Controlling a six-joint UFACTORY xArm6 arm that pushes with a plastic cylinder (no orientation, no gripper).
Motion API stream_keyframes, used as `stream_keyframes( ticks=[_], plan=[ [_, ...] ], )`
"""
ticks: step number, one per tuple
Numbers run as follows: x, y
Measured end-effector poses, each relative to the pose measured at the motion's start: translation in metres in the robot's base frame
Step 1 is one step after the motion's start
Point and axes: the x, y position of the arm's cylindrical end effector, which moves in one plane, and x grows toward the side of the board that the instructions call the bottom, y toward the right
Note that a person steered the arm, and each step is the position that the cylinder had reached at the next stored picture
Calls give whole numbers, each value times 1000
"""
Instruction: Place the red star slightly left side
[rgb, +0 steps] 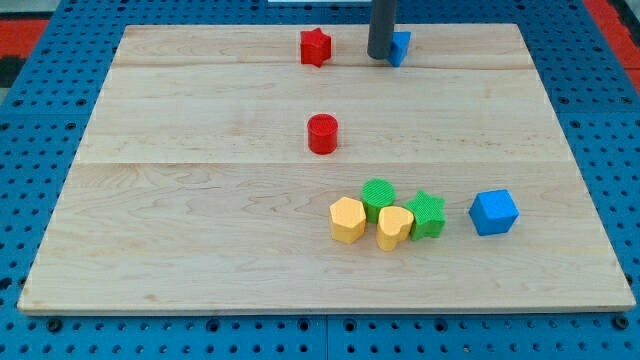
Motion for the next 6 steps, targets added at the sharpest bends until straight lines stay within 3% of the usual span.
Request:
stream_keyframes(
  ticks=[2,4,5,6],
  plan=[
    [-31,-51],
    [-27,-72],
    [12,-45],
    [85,-11]
  ],
)
